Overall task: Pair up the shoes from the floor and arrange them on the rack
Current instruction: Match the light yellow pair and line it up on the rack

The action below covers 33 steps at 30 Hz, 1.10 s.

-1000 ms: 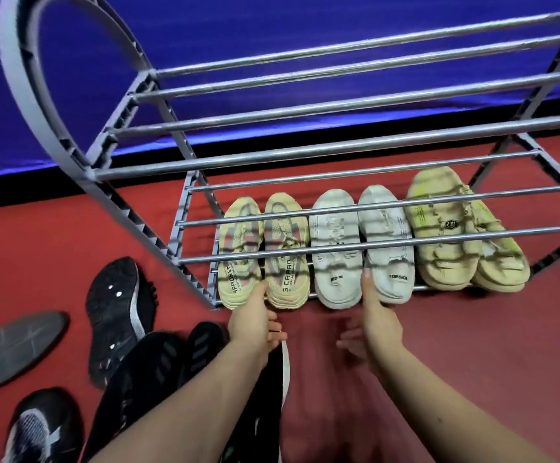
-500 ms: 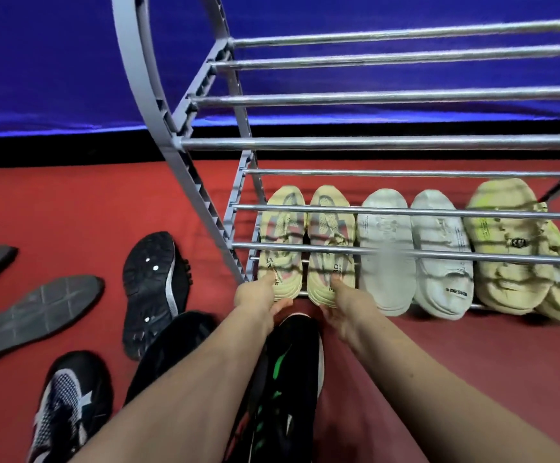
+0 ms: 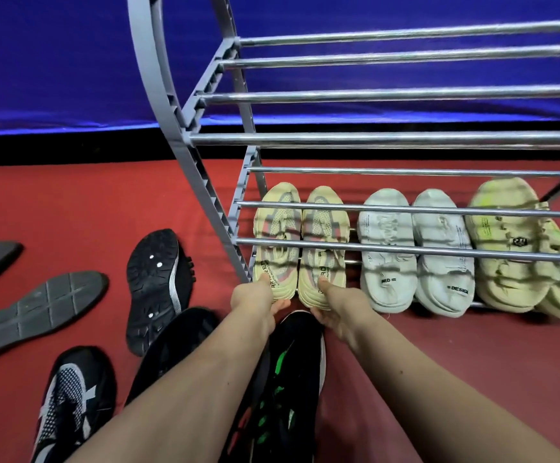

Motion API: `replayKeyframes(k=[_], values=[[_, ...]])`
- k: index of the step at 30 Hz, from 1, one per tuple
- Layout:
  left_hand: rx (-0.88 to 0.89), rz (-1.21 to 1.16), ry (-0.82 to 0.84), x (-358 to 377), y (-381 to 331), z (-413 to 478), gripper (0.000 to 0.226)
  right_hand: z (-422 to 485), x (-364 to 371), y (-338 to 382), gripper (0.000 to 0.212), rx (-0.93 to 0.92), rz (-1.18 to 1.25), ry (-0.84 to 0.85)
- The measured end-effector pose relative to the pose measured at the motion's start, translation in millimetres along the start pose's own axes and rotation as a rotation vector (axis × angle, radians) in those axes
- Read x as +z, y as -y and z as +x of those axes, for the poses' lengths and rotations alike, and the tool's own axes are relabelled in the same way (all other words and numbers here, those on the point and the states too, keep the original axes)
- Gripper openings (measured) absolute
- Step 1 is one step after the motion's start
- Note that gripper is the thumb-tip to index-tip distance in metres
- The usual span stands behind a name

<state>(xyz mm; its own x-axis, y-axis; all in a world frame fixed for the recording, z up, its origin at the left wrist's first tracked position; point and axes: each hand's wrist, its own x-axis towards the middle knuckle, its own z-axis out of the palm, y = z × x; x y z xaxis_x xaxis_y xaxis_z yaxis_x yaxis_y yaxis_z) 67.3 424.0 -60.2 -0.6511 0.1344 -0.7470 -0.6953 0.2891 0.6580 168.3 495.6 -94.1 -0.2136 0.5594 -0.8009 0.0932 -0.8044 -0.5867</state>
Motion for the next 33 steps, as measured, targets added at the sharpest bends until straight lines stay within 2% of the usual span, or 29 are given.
replayKeyframes(k=[4, 7, 8, 11, 14, 16, 17, 20, 24, 28, 33], values=[[0.006, -0.025, -0.040, 0, 7, -5, 0.038, -5, -16, -1, 0.080, -0.065, -0.184, 0.010], [0.055, 0.219, -0.191, 9, 27, -19, 0.050, -14, -34, 1, 0.081, -0.054, -0.252, 0.066], [0.069, 0.270, -0.156, 17, 34, -26, 0.054, -18, -42, 2, 0.074, -0.042, -0.286, 0.108], [0.007, 0.281, 0.099, 44, 51, -49, 0.041, -32, -74, 7, 0.057, -0.026, -0.421, 0.182], [-0.162, 0.334, 0.292, 71, 60, -70, 0.044, -33, -121, 13, 0.075, -0.040, -0.370, 0.007], [-0.209, 0.351, 0.381, 85, 65, -74, 0.057, -32, -146, 19, 0.089, -0.043, -0.214, -0.146], [-0.205, 0.364, 0.417, 91, 67, -73, 0.060, -31, -155, 24, 0.089, -0.060, -0.128, -0.191], [-0.174, 0.314, 0.479, 108, 73, -69, 0.054, -24, -171, 41, 0.062, -0.140, 0.057, -0.210], [-0.207, 0.075, 0.509, 116, 80, -65, 0.038, -7, -177, 51, 0.036, -0.180, 0.263, -0.222], [-0.141, 0.033, 0.448, 119, 80, -61, 0.034, -2, -175, 56, 0.020, -0.177, 0.207, -0.248], [-0.107, 0.012, 0.406, 110, 83, -58, 0.034, -2, -174, 46, 0.018, -0.154, 0.117, -0.221]])
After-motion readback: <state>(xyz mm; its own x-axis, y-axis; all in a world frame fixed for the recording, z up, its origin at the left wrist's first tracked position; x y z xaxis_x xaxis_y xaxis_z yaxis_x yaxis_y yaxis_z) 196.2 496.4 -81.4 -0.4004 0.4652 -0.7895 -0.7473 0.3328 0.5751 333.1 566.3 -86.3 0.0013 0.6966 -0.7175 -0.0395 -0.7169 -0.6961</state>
